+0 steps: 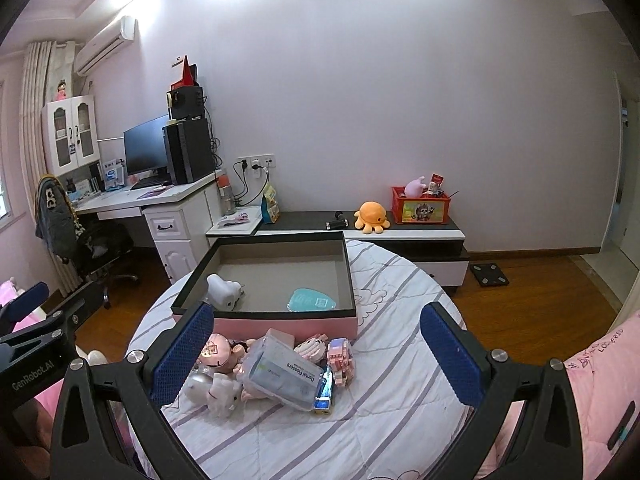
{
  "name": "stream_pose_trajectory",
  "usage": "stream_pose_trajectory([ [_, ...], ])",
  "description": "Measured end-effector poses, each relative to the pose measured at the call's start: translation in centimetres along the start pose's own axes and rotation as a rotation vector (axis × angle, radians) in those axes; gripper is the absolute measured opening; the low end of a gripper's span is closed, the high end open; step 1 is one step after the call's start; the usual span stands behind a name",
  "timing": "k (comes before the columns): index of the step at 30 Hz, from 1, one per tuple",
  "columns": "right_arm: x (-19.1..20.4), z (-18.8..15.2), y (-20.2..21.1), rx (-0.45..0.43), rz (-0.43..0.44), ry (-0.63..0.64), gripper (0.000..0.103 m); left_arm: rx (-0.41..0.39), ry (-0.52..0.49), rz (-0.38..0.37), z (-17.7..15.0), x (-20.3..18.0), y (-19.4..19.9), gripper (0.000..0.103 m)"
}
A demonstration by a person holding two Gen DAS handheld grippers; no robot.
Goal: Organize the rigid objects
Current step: 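Withdraw both tools from the box back toward the table items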
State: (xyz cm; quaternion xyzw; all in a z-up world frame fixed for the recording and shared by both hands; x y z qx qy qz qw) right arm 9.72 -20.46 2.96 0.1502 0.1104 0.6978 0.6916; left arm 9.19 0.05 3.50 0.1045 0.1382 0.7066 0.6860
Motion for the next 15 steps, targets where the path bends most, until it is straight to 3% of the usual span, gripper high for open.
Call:
stream_pose_trajectory([
  [5, -0.3, -0.8, -0.7, 0.035, -0.006, -0.003, 0.103, 0.036, 0.0, -0.005, -1.2, 0.1, -0.7, 0.103],
  [15, -0.7, -3.8, -4.0, 0.157, 0.017, -0.001, 0.103, 0.188, -0.012, -0.016, -6.0, -0.1, -3.9, 0.103],
])
Point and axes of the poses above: each gripper's, at about its wrist camera, not at the fingertips, and y roughly against the way its jaws point, x to its left, z to its top, the point moved 1 cm from there along -y, roughly the way its jaws point, and after that the axes turned 5 degrees about -x, right-handed, at the moved point
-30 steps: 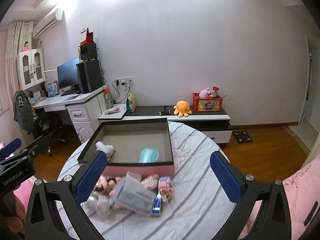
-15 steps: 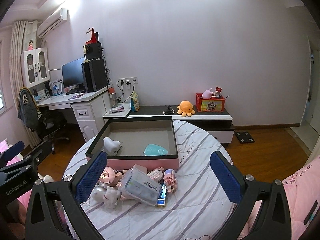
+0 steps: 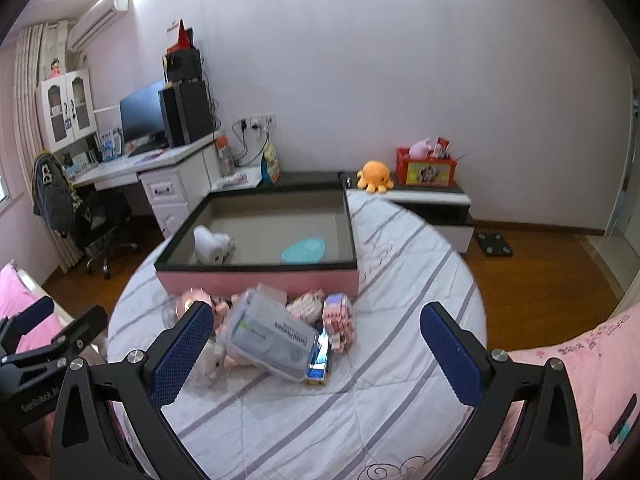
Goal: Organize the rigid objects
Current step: 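Withdraw both tools from the box back toward the table items, then grasp the white astronaut figure with the left gripper while the right grasps the flossers box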
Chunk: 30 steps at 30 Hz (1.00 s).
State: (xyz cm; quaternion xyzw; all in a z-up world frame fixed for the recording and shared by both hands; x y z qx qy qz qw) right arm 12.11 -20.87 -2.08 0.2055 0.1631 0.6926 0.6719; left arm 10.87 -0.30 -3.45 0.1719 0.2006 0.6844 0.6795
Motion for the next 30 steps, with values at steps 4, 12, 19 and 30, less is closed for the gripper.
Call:
stream_pose_trajectory([
  [4, -0.2, -1.4, -1.9, 0.065, 0.023, 0.003, 0.103, 0.057, -0.011, -0.017, -1.7, -0.4, -1.7, 0.103],
  [12, -1.0, -3.1, -5.0, 0.174, 0.089, 0.03, 0.103, 0.16, -0.039, -0.063, -4.7, -2.1, -4.9, 0.103],
  [19, -0.6, -3.7, -7.0, 0.216, 0.156, 0.088, 0.103, 0.204, -0.036, -0.085, -5.7, -3.0, -7.0, 0.103],
  [30, 1.8, -3.5, -10.9, 0.263, 0.264, 0.247, 0.103, 0.233, 0.007, -0.123, -6.1, -2.5, -10.9, 0.102],
])
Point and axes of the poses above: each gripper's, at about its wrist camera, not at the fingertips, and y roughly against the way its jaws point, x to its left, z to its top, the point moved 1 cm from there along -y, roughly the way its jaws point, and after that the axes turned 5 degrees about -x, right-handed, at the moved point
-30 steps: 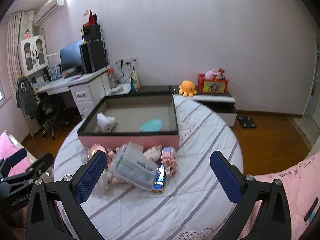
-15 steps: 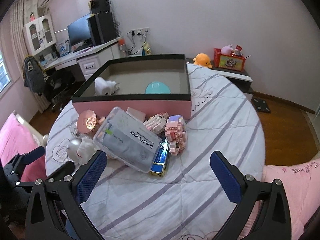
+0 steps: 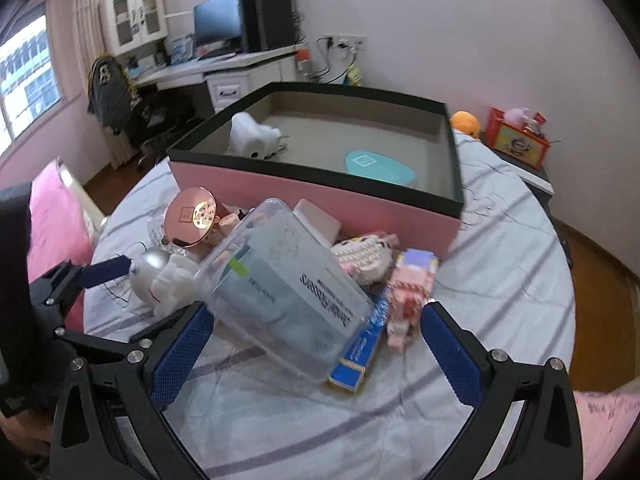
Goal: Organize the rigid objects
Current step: 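Grasp the white astronaut figure with the left gripper while the right grasps the flossers box, then place the astronaut and flossers box into the pink box, opening both grippers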
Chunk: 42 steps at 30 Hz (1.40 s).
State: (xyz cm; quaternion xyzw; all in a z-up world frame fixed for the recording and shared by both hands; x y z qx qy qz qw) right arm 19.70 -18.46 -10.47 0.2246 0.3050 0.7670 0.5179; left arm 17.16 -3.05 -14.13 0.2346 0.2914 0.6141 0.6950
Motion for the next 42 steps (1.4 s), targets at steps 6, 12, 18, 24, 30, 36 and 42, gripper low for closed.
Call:
stream_pose_trajectory([
  [6, 0.3, 0.8, -1.1, -0.022, 0.04, 0.067, 0.103, 0.009, -0.001, -0.042, 0.2, 0.3, -0.6, 0.082],
  [12, 0.0, 0.8, -1.0, -0.025, 0.115, 0.042, 0.071, 0.009, 0.014, -0.06, 0.3, 0.7, -0.4, 0.073],
  [18, 0.5, 0.3, -1.4, -0.017, 0.115, 0.027, 0.067, 0.007, 0.018, -0.052, 0.1, 0.8, 0.1, 0.073],
  [24, 0.6, 0.7, 0.0, -0.069, 0.155, -0.022, 0.067, 0.001, 0.027, -0.033, 0.3, 1.4, 0.8, 0.073],
  [30, 0.4, 1.2, 1.4, -0.097, 0.174, -0.06, 0.067, -0.027, 0.029, -0.036, 0.9, 1.8, 3.0, 0.073],
  [36, -0.5, 2.9, 2.5, -0.14, 0.196, -0.093, 0.067, -0.085, 0.025, -0.02, 4.0, 2.7, 5.2, 0.073],
  [42, -2.0, 6.7, 2.6, -0.187, 0.16, -0.101, 0.067, -0.189, -0.031, 0.001, 10.0, 2.9, 5.9, 0.073],
])
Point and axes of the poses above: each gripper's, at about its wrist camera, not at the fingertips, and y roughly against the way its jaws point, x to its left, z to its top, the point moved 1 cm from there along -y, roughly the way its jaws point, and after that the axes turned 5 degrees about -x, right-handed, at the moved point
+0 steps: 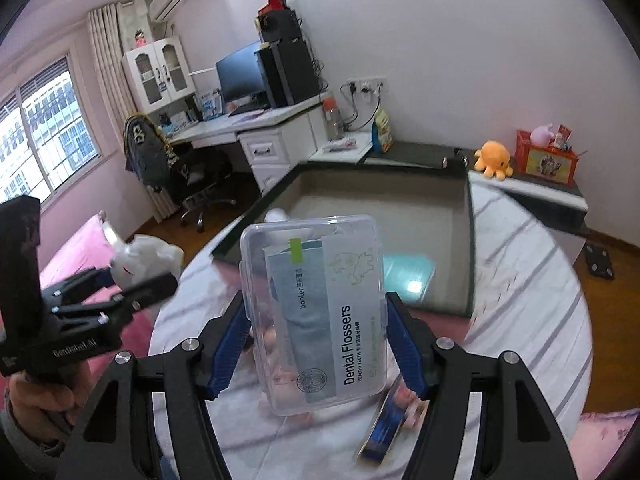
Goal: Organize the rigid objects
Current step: 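Place the astronaut and flossers box into the pink box, opening both grippers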
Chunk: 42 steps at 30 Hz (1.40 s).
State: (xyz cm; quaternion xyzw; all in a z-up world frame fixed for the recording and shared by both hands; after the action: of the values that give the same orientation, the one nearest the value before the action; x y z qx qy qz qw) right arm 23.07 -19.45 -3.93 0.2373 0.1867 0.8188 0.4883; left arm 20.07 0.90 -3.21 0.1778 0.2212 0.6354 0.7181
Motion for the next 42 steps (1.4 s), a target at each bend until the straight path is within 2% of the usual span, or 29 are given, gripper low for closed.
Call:
stream_pose_trajectory([
  [4, -1.5, 3.5, -1.9, -0.016, -0.033, -0.024, 0.067, -0.042, -0.025, 0.001, 4.3, -0.1, -2.5, 0.073],
  [10, -4.2, 7.1, -7.0, 0.035, -0.101, -0.07, 0.067, -0.003, -0.051, -0.014, 8.5, -1.3, -8.9, 0.073],
  [16, -7.3, 7.0, -13.0, 0.147, -0.164, -0.117, 0.067, 0.137, -0.042, -0.051, 9.2, -1.9, -17.1, 0.073],
  [22, -8.3, 5.9, -15.9, 0.224, -0.21, -0.102, 0.067, 0.245, -0.038, -0.04, 7.9, -1.9, -21.9, 0.073],
  [27, -8.5, 5.6, -16.6, 0.244, -0.237, -0.089, 0.07, 0.27, -0.051, -0.006, 7.2, -1.8, -22.9, 0.079],
  [29, -8.6, 5.5, -16.7, 0.256, -0.246, -0.096, 0.083, 0.264, -0.047, 0.017, 7.3, -1.6, -22.6, 0.087],
  [30, -8.6, 5.5, -16.6, 0.259, -0.244, -0.097, 0.084, 0.259, -0.039, 0.013, 7.3, -1.4, -22.4, 0.095],
  [31, -8.5, 5.5, -16.6, 0.262, -0.24, -0.096, 0.087, 0.249, -0.035, 0.007, 7.4, -1.3, -22.2, 0.099],
  [34, -8.1, 5.5, -16.5, 0.278, -0.226, -0.098, 0.103, 0.223, -0.05, 0.015, 7.5, -1.3, -20.9, 0.102],
  [42, -7.5, 6.1, -14.1, 0.249, -0.211, -0.168, 0.103, 0.133, -0.011, 0.031, 8.3, -0.4, -15.9, 0.103],
])
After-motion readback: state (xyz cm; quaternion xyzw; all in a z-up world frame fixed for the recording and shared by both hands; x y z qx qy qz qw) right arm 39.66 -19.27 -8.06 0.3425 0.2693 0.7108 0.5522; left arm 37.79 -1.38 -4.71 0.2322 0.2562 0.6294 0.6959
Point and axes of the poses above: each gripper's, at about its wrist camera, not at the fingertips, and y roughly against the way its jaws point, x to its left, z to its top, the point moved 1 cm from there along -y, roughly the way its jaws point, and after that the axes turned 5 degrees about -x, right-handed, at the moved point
